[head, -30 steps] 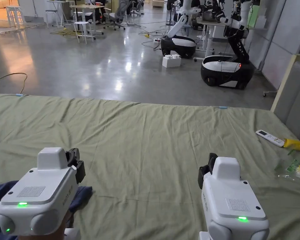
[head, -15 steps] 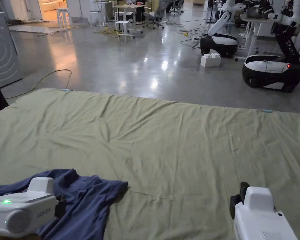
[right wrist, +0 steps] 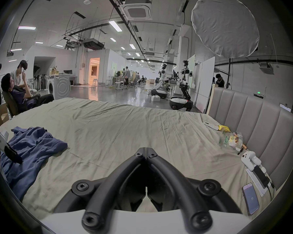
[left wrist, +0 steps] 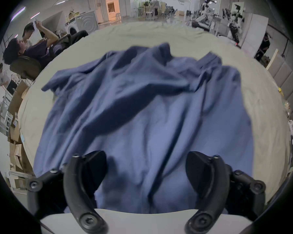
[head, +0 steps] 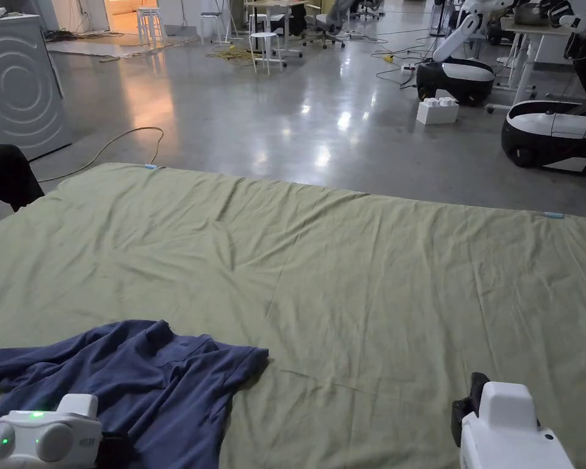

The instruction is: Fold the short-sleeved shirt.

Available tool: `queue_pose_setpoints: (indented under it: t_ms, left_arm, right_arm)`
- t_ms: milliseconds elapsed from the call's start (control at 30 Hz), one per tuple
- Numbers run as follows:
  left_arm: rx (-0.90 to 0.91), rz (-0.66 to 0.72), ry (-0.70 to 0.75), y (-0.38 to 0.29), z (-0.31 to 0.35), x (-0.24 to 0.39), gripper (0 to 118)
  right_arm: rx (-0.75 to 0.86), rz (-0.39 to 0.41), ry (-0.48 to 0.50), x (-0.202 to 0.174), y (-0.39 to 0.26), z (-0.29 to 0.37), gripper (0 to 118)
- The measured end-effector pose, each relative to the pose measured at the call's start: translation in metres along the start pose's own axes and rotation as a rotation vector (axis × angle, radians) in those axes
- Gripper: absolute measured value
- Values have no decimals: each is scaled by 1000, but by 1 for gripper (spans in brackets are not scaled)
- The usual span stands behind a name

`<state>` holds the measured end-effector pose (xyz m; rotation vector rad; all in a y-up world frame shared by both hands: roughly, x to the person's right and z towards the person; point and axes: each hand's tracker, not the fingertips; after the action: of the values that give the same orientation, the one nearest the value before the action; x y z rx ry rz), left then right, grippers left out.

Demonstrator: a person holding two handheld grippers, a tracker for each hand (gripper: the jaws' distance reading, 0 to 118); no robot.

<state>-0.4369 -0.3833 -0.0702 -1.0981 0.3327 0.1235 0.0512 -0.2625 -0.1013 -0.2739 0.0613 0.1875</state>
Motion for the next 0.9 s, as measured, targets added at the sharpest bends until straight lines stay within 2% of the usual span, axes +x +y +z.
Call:
queue_pose_setpoints:
  t_ms: [67, 100, 167, 200, 233, 267, 300, 400, 533, 633, 700, 800, 900]
  left_arm:
    - [23, 8, -14, -14, 3, -12, 84]
    - [73, 2, 2, -16, 7, -5, 75]
    - [136, -78, -11, -15, 13, -3, 61]
    - [163, -119, -12, -19, 15, 2, 61]
    - [163, -152, 8, -25, 17, 9, 39]
    - [152, -176, 28, -30, 19, 15, 25]
    - [152, -193, 45, -23, 13, 7, 20]
    - [142, -102, 39, -14, 12, 0, 9]
    - [168, 32, -10, -10, 17, -12, 4]
    - [257, 115, -41, -9, 35, -16, 4]
    - [312, 120, -48, -2, 46, -22, 4]
    - [390, 55, -44, 13, 73, -21, 4]
    - [492, 116, -78, 32, 103, -24, 3]
  right_arm:
    - [-5, 5, 1, 0, -2, 0, 1]
    - [-6, 7, -1, 0, -3, 0, 1]
    - [-11, 8, -3, 1, -6, 0, 1]
    - [-22, 1, -1, 2, -8, -1, 1]
    - [-26, -8, 0, 3, -9, -1, 1]
    - [-31, -12, -2, 4, -10, -2, 1]
    - [-36, -13, -5, 4, -11, -2, 1]
    - [-43, -17, -8, 5, -12, 0, 1]
    - [-45, -26, -9, 10, -15, 2, 1]
    - [-44, -32, -24, 16, -16, 5, 1]
    - [-43, -37, -32, 20, -16, 5, 1]
    - [-41, -44, -40, 24, -14, 6, 1]
    - [-31, -57, -44, 26, -10, 8, 1]
